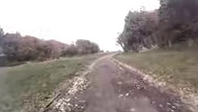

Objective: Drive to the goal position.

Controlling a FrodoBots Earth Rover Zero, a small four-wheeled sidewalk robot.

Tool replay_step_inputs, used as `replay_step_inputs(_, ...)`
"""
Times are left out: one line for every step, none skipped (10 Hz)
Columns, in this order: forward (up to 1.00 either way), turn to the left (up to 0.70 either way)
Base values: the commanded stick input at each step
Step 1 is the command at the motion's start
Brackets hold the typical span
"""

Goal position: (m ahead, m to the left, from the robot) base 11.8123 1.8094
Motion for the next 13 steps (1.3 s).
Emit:
replay_step_inputs(1.0, -0.04)
replay_step_inputs(1.0, -0.08)
replay_step_inputs(1.0, -0.03)
replay_step_inputs(1.0, 0.0)
replay_step_inputs(1.0, 0.0)
replay_step_inputs(1.0, 0.0)
replay_step_inputs(1.0, 0.0)
replay_step_inputs(1.0, 0.0)
replay_step_inputs(1.0, 0.0)
replay_step_inputs(1.0, 0.0)
replay_step_inputs(1.0, 0.0)
replay_step_inputs(1.0, 0.0)
replay_step_inputs(1.0, 0.0)
